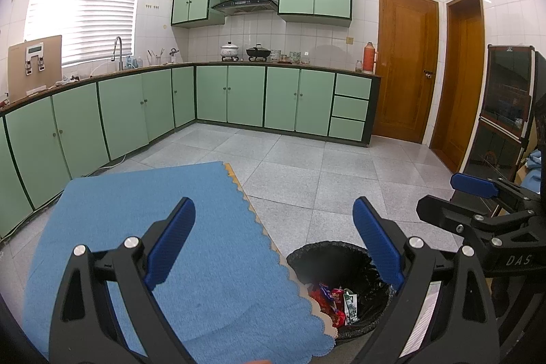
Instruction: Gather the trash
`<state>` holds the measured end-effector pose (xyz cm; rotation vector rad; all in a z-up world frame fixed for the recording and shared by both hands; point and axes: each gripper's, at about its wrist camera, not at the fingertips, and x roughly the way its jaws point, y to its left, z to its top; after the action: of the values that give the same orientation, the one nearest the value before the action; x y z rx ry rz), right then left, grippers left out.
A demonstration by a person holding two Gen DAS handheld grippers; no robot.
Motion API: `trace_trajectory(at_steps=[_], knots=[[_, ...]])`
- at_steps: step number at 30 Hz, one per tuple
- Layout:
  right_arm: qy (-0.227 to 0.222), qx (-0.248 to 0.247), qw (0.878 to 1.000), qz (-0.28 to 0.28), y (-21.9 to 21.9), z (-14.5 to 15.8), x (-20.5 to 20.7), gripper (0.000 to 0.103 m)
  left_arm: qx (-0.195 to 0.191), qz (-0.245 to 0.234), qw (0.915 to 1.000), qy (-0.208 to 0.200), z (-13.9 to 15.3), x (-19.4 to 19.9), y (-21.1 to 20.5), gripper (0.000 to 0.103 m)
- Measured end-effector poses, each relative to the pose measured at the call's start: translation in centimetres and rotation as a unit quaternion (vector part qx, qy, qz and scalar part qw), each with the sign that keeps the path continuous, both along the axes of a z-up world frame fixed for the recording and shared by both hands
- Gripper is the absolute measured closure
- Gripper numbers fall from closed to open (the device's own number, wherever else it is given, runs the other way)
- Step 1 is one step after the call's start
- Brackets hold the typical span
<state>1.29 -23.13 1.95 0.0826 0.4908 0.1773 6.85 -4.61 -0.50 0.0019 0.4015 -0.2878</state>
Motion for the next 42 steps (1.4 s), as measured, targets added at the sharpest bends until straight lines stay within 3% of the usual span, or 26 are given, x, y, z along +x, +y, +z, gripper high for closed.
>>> trace_trajectory(at_steps=[42], knots=[[0.001,0.0,1.0,0.001,-0.04,0.2,0.03,0.006,-0.003,0.001,1.0,0.005,-0.28,0.45,0.4,0.013]])
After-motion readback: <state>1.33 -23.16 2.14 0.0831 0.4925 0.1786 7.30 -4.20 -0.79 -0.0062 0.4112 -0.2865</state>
